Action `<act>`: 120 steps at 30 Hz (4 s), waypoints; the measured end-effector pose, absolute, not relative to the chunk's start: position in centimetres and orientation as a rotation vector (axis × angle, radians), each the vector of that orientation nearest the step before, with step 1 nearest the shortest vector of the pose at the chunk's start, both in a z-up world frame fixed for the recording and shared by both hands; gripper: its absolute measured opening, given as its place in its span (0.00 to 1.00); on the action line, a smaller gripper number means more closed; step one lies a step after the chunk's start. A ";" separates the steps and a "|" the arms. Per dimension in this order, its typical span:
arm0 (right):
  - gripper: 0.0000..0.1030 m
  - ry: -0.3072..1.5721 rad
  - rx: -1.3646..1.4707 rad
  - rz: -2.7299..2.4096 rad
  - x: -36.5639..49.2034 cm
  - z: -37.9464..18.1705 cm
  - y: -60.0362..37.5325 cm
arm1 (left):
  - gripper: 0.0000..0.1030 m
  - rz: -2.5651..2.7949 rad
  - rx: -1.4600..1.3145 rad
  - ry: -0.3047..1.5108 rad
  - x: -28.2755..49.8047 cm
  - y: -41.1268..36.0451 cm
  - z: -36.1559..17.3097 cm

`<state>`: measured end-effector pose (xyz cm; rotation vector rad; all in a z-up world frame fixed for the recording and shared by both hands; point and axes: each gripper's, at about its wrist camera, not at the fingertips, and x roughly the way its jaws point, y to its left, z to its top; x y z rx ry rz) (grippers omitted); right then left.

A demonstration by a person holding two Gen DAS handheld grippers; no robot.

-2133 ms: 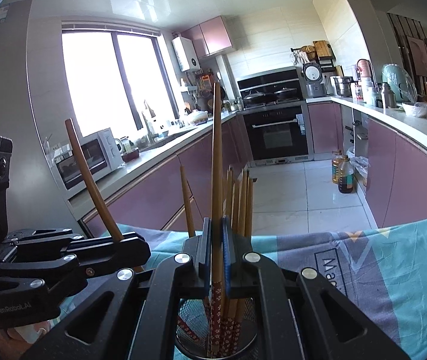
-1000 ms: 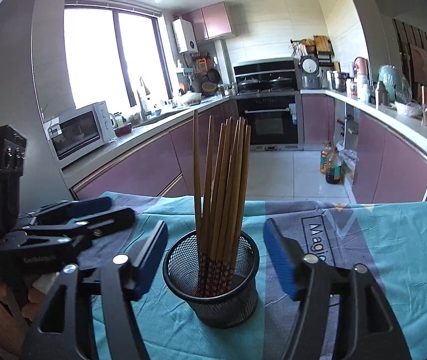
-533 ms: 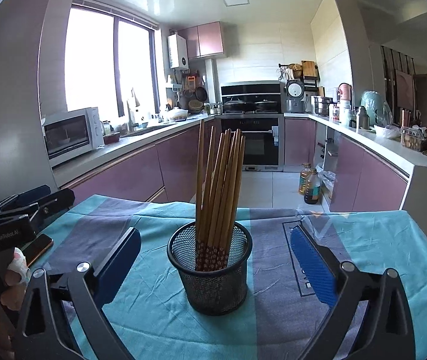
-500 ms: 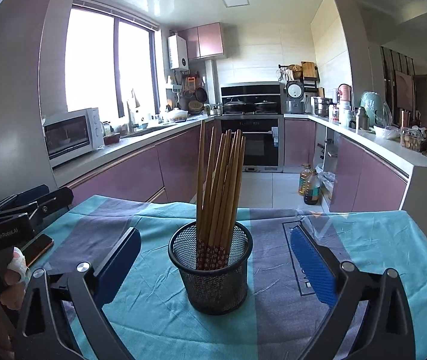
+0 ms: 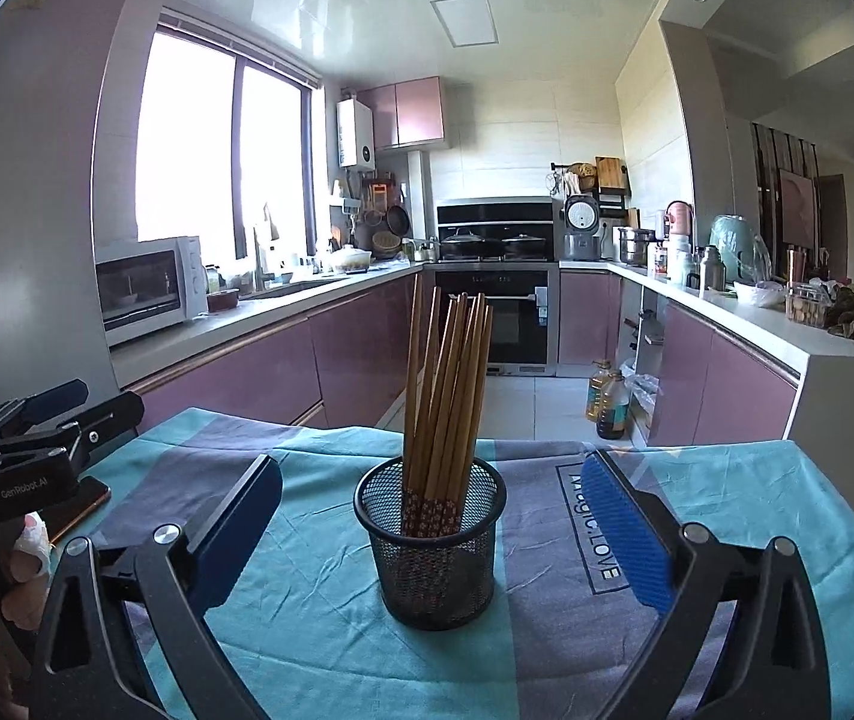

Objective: Organize utensils

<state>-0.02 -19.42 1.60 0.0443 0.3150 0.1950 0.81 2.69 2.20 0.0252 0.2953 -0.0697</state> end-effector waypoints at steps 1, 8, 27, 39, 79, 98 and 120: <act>0.94 0.312 0.040 0.192 -0.1 1.6 -19.3 | 0.95 -0.066 0.028 0.290 0.6 2.7 2.3; 0.94 0.300 0.036 0.188 -0.6 1.7 -19.1 | 0.95 -0.056 0.040 0.269 -0.1 2.4 2.6; 0.94 0.281 0.030 0.179 -1.2 1.8 -19.1 | 0.95 -0.039 0.041 0.247 -0.9 2.6 2.9; 0.94 0.280 0.032 0.179 -1.2 1.9 -19.2 | 0.95 -0.035 0.039 0.252 -1.0 2.6 2.9; 0.94 0.278 0.041 0.172 -0.8 1.8 -19.6 | 0.95 -0.035 0.038 0.255 -1.0 2.4 2.9; 0.94 0.277 0.043 0.168 -0.8 1.8 -19.6 | 0.95 -0.033 0.038 0.257 -1.0 2.3 2.8; 0.94 0.274 0.043 0.169 -0.6 2.0 -19.4 | 0.95 -0.034 0.035 0.259 -0.9 2.1 2.7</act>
